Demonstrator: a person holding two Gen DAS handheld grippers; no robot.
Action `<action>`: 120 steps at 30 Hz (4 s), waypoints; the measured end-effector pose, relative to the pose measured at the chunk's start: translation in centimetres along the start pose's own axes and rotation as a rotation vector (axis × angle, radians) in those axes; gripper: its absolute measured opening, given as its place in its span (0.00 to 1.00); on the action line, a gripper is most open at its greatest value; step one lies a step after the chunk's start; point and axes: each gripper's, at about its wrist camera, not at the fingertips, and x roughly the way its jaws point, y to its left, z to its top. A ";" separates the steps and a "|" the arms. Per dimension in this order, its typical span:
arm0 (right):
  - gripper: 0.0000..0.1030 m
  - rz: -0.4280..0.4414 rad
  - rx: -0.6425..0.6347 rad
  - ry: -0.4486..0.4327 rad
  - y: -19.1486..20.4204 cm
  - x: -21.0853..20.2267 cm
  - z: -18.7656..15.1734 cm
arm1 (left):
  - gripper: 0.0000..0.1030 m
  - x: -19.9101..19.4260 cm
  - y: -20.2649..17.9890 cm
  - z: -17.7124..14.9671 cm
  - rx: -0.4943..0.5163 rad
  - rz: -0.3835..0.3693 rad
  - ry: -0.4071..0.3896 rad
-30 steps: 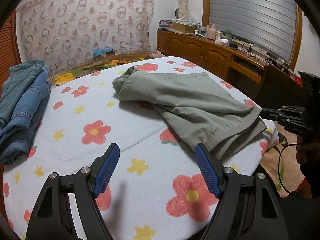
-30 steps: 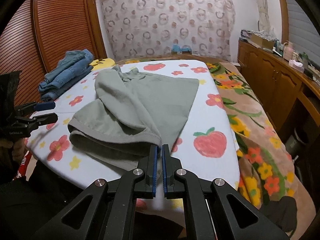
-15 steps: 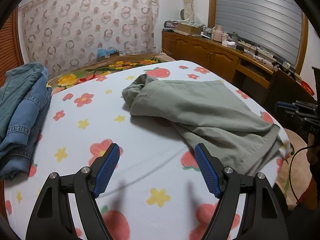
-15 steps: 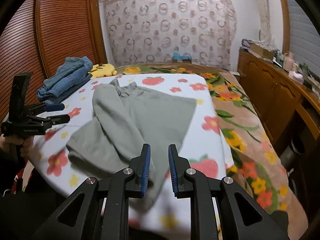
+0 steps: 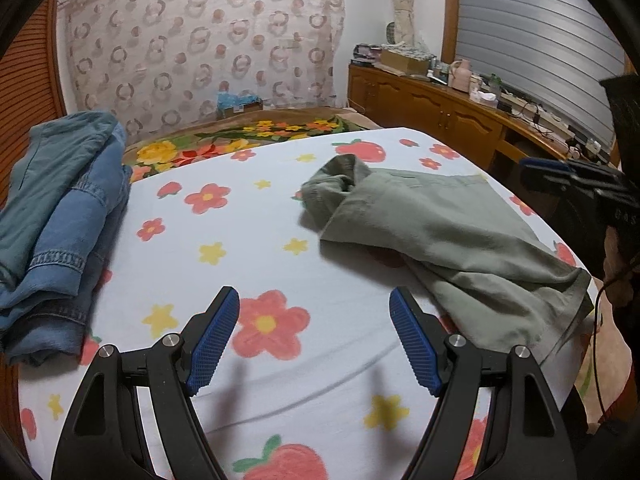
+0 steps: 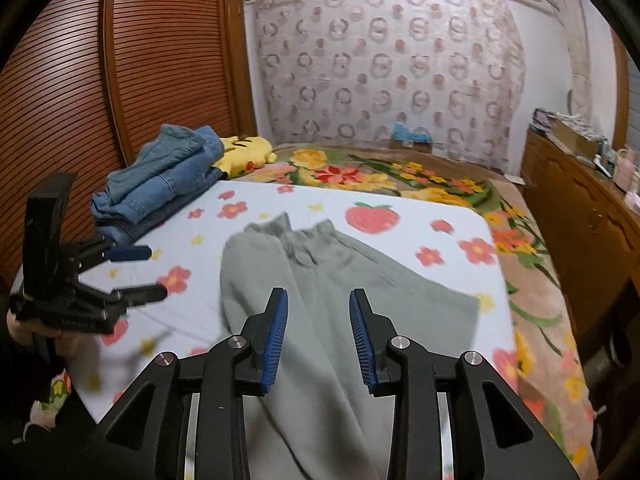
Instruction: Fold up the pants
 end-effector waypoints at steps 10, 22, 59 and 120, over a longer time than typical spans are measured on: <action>0.32 0.048 -0.043 0.060 -0.5 4.2 1.4 | 0.76 -0.9 0.5 -0.6 -0.024 0.011 -0.011; 0.33 0.104 -0.060 0.202 -1.3 8.7 3.3 | 0.76 -0.5 1.1 -0.9 -0.038 0.011 -0.007; 0.05 0.211 -0.013 0.168 -1.8 10.8 4.8 | 0.76 0.0 0.1 -1.5 -0.027 0.001 0.012; 0.24 -0.117 0.068 0.088 -6.7 -5.3 -6.6 | 0.76 -1.3 -7.5 -2.0 0.101 -0.107 0.042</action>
